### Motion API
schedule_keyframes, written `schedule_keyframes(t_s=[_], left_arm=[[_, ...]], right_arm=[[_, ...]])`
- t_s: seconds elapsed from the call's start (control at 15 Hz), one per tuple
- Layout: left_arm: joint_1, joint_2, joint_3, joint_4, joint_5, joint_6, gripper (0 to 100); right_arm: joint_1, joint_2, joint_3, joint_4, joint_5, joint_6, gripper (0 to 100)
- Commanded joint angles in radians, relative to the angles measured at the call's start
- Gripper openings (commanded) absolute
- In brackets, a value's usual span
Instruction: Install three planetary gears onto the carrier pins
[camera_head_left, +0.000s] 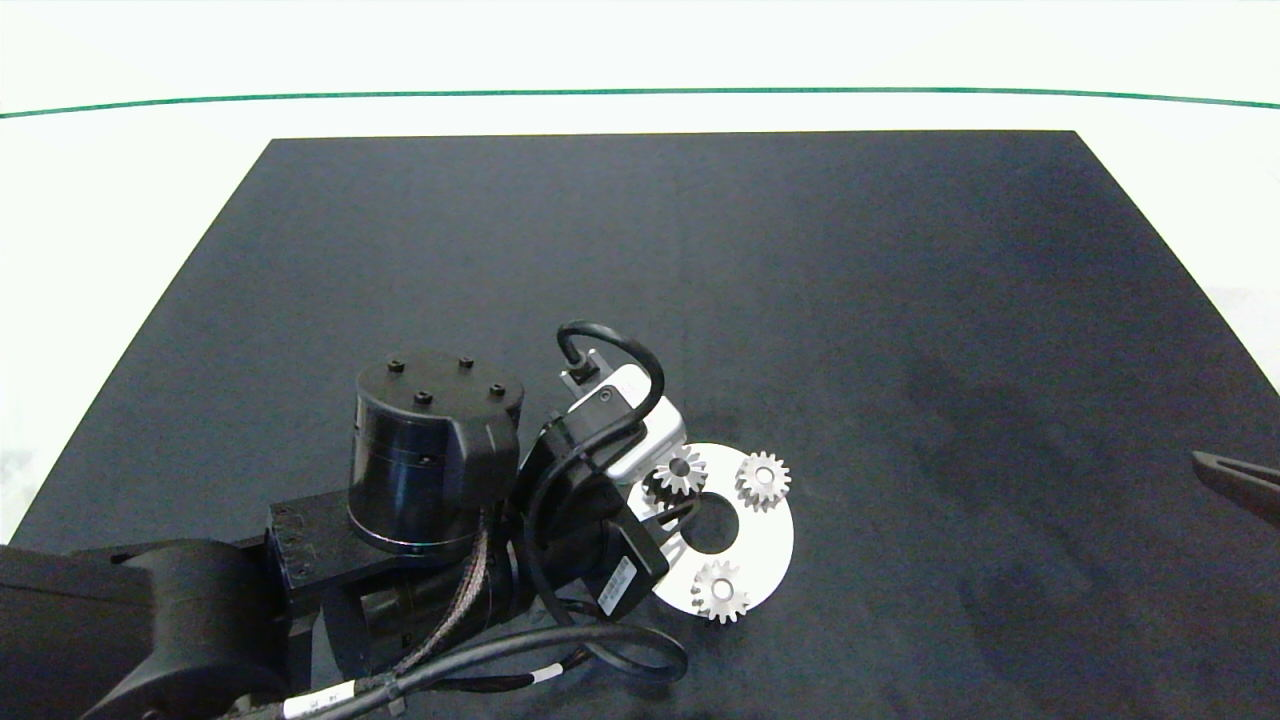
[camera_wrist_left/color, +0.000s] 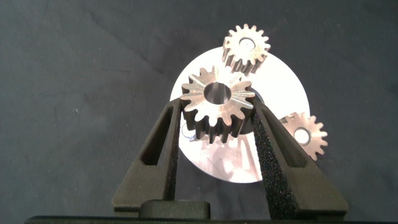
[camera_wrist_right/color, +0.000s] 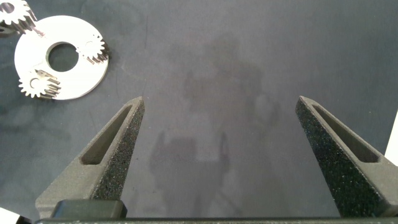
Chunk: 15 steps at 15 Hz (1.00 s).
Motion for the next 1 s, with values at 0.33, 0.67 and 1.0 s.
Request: schedule_keyframes(t_s=[0.33, 0.67, 1.0], left_arm=[[0.043, 0.031, 0.004, -0.006, -0.001, 0.035, 19], [0.075, 0.031, 0.007, -0.006, -0.007, 0.057, 19], [0.075, 0.028, 0.036, -0.007, -0.007, 0.064, 19]], right_arm=[[0.001, -0.002, 0.0, 0.002, -0.002, -0.001, 100], [0.001, -0.002, 0.0, 0.002, 0.0, -0.001, 100], [0.001, -0.002, -0.002, 0.002, 0.0, -0.001, 100]])
